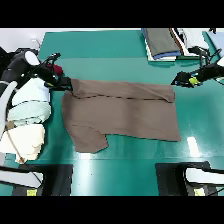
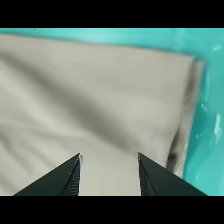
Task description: Fold the shirts.
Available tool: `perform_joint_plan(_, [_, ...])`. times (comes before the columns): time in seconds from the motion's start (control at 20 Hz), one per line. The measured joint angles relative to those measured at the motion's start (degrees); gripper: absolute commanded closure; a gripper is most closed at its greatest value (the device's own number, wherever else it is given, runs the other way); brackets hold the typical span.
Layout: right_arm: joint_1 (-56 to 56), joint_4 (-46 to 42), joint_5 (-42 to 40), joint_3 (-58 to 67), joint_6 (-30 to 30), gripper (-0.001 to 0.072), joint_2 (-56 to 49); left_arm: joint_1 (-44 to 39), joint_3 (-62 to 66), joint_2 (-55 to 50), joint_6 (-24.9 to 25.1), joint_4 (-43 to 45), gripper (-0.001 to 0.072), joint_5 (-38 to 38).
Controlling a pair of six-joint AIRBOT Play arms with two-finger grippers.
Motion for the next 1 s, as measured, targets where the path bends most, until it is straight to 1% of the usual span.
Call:
perform_joint_plan(0.25, [-0.3,1.2,2.5,-10.3,-0.5,0.0306,13.7,0.0,-22.6,16.9,-2.4,2.7,0.0168,1.1])
perform_joint_plan(0.45, [-0.3,1.6,3.0,-17.5,-0.6,0.0306,22.8,0.0,-38.1,27.4,-4.5,1.8,0.0168,2.9])
perform_joint_plan(0.65, [-0.3,1.8,3.2,-20.5,-0.6,0.0305,27.9,0.0,-47.8,31.6,-5.0,-4.3,0.0168,6.2])
perform_joint_plan(0.9, [-0.3,1.9,3.4,-21.4,-0.2,0.0306,31.2,-1.0,-54.1,32.7,-2.1,-13.4,0.0170,11.2])
perform_joint_plan(0.95, [-0.3,2.1,3.4,-21.4,-0.2,0.0305,31.5,-1.9,-54.6,32.8,-1.7,-14.6,0.0201,11.9])
perform_joint_plan(1.0, [-0.3,2.4,3.5,-21.5,-0.1,0.0306,31.6,-2.7,-55.1,32.8,-1.5,-15.3,0.0464,12.8])
